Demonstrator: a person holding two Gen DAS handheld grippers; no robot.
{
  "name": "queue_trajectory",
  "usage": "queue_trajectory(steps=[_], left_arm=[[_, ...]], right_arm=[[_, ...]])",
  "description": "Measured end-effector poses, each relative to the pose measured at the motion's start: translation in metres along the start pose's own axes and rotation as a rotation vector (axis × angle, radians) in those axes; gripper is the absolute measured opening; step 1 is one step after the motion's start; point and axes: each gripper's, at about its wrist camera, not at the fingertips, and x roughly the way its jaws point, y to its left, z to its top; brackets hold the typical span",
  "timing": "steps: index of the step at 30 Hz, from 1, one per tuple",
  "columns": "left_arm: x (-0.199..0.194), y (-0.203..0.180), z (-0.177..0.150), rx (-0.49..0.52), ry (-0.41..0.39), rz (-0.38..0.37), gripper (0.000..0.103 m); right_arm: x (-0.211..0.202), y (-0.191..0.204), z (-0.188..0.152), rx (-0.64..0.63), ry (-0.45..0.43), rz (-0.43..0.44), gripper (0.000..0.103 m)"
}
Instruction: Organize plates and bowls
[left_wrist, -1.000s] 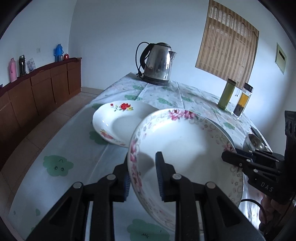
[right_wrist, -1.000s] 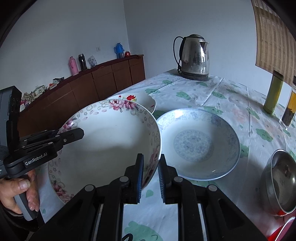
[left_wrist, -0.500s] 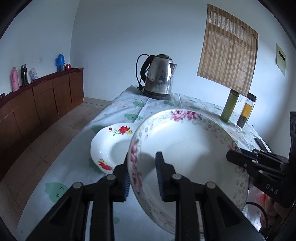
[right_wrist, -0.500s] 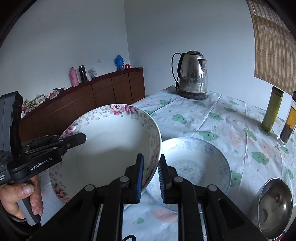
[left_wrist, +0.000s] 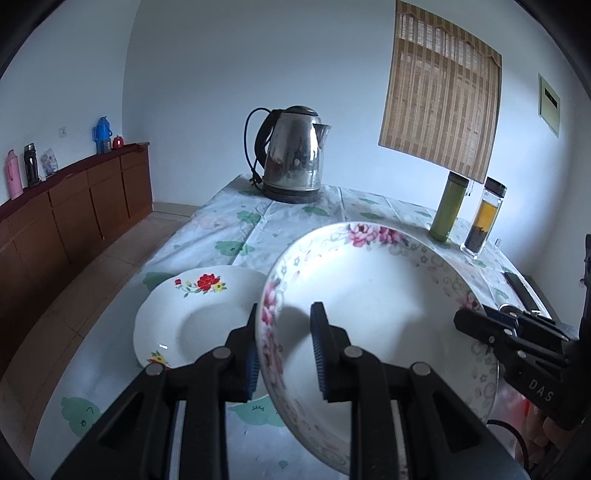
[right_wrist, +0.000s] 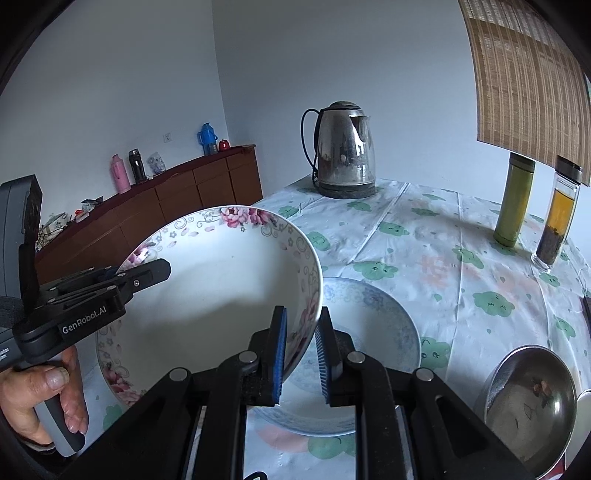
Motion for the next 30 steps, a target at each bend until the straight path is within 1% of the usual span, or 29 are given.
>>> queue_trajectory(steps=[4, 16, 21, 30], left_arm=[[0.003, -0.008, 0.003, 0.006, -0.004, -0.009, 0.022], [0.004, -0.023, 0.015, 0.022, -0.052, -0.028, 0.022], [0.010, -0.027, 0.018, 0.025, -0.051, -0.038, 0.022], [0.027, -0.038, 0.022, 0.039, -0.039, -0.054, 0.022]], right_arm=[[-0.001, -0.007, 0.001, 0.015, -0.009, -0.019, 0.017], [-0.004, -0.019, 0.000, 0.043, -0.022, -0.053, 0.017], [-0.005, -0.024, 0.001, 0.060, -0.030, -0.059, 0.017], [-0.002, -0.037, 0.001, 0.084, -0.033, -0.096, 0.017]])
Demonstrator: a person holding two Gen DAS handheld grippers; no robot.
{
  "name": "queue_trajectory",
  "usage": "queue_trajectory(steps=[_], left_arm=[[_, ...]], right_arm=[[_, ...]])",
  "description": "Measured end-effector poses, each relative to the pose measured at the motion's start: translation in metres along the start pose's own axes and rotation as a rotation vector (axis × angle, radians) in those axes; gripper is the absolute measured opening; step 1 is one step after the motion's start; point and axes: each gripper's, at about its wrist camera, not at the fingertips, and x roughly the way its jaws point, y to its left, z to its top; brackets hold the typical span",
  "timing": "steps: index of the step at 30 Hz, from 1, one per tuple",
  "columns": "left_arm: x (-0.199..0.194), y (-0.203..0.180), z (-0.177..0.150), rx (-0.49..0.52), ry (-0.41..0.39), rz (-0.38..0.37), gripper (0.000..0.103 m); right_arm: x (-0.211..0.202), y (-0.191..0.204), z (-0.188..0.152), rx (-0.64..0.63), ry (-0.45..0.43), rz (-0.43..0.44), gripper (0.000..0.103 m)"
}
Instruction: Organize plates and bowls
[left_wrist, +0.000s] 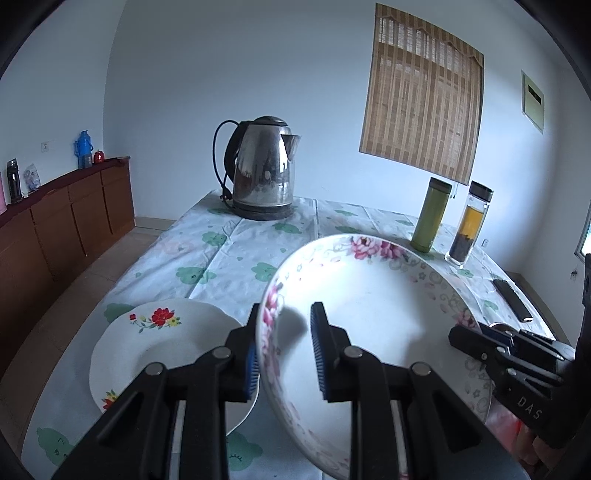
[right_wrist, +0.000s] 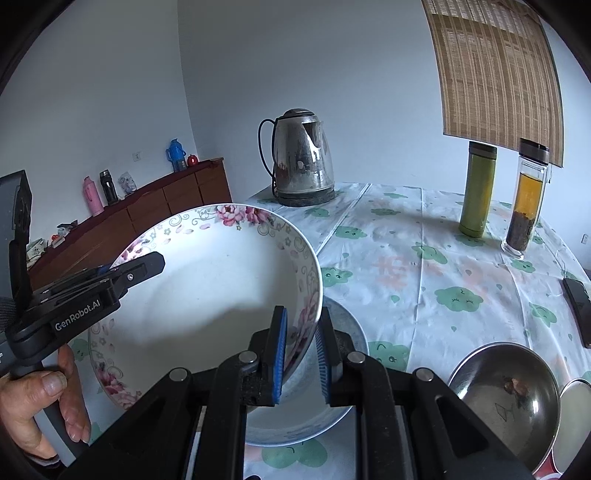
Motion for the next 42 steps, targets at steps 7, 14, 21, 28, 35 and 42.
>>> queue_trajectory(steps=[7, 14, 21, 28, 35, 42], left_arm=[[0.015, -0.005, -0.001, 0.006, 0.017, -0.018, 0.022], [0.025, -0.007, -0.005, 0.006, 0.032, -0.031, 0.022], [0.038, -0.007, -0.007, 0.008, 0.046, -0.034, 0.022], [0.049, -0.009, -0.013, 0.019, 0.076, -0.037, 0.022], [0.055, -0.010, -0.019, 0.025, 0.098, -0.041, 0.022], [0.062, -0.012, -0.023, 0.035, 0.123, -0.048, 0.022]], right_arm=[[0.008, -0.010, -0.001, 0.023, 0.011, -0.028, 0.017], [0.011, -0.015, -0.002, 0.033, 0.020, -0.054, 0.017], [0.018, -0.016, -0.006, 0.032, 0.042, -0.069, 0.017], [0.023, -0.020, -0.008, 0.038, 0.059, -0.088, 0.017], [0.030, -0.021, -0.011, 0.035, 0.085, -0.102, 0.017], [0.033, -0.023, -0.014, 0.035, 0.108, -0.119, 0.017]])
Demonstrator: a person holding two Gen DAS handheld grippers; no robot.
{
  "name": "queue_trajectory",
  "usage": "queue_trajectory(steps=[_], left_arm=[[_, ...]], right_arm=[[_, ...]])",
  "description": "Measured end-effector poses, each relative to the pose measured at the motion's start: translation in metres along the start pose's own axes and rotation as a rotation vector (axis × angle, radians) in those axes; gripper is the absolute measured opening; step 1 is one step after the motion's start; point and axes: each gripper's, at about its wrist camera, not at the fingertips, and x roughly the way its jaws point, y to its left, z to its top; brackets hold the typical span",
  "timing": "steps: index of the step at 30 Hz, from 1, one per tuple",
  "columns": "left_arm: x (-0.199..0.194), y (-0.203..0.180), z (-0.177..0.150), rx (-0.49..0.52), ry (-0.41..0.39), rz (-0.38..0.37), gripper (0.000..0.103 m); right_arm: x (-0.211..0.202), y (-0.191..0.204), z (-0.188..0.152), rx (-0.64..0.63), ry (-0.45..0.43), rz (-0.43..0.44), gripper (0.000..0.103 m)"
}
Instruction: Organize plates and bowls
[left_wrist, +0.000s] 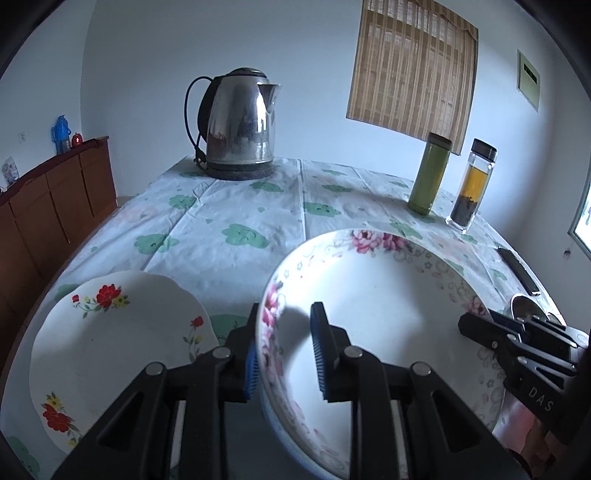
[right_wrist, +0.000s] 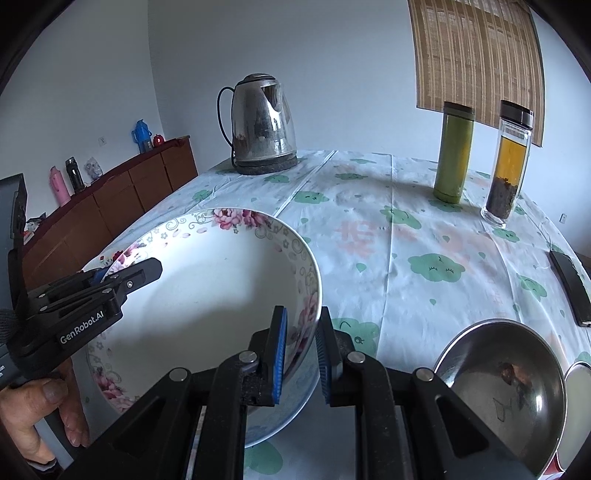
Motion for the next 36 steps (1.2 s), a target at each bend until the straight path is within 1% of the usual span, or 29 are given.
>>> queue_trajectory(steps=[17, 36], left_arm=[[0.011, -0.002, -0.008, 0.018, 0.046, -0.004, 0.022], [0.010, -0.005, -0.011, 0.047, 0.040, 0.019, 0.022]], right_arm=[[0.008, 0.001, -0.006, -0.019, 0.049, -0.034, 0.017], [0.012, 0.001, -0.009, -0.025, 0.062, -0.033, 0.017]])
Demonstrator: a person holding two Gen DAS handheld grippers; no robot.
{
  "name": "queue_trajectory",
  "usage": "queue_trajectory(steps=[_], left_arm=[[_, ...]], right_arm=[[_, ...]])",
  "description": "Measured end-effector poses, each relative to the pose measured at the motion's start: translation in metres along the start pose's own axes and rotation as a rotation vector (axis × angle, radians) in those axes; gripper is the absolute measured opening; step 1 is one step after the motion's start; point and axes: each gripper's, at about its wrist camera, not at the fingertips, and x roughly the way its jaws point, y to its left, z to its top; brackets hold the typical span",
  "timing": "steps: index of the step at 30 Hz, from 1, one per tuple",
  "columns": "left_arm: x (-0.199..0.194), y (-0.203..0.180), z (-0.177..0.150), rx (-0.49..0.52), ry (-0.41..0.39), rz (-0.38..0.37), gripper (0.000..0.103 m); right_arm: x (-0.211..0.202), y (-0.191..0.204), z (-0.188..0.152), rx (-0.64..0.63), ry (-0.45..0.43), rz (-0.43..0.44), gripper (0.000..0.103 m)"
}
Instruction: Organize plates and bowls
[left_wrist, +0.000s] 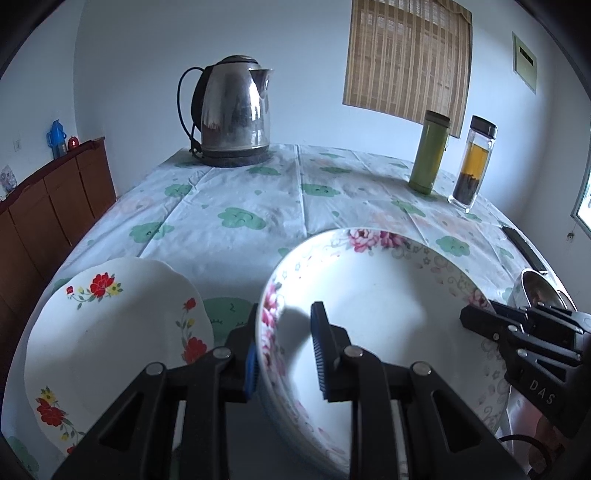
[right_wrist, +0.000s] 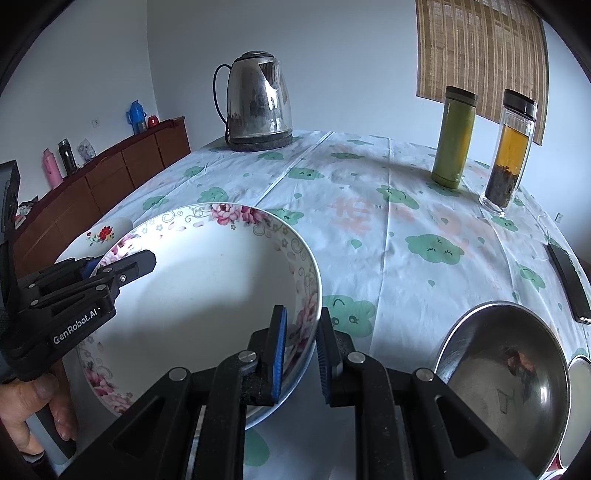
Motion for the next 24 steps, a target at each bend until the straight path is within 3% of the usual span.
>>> queue_trajectory(steps=[24], left_arm=[[-0.0016, -0.0064, -0.0017, 0.058, -0.003, 0.034, 0.023]], right_arm=[[0.0011, 0.0029, -0.0024, -0.035, 0.009, -0.032, 0.018]])
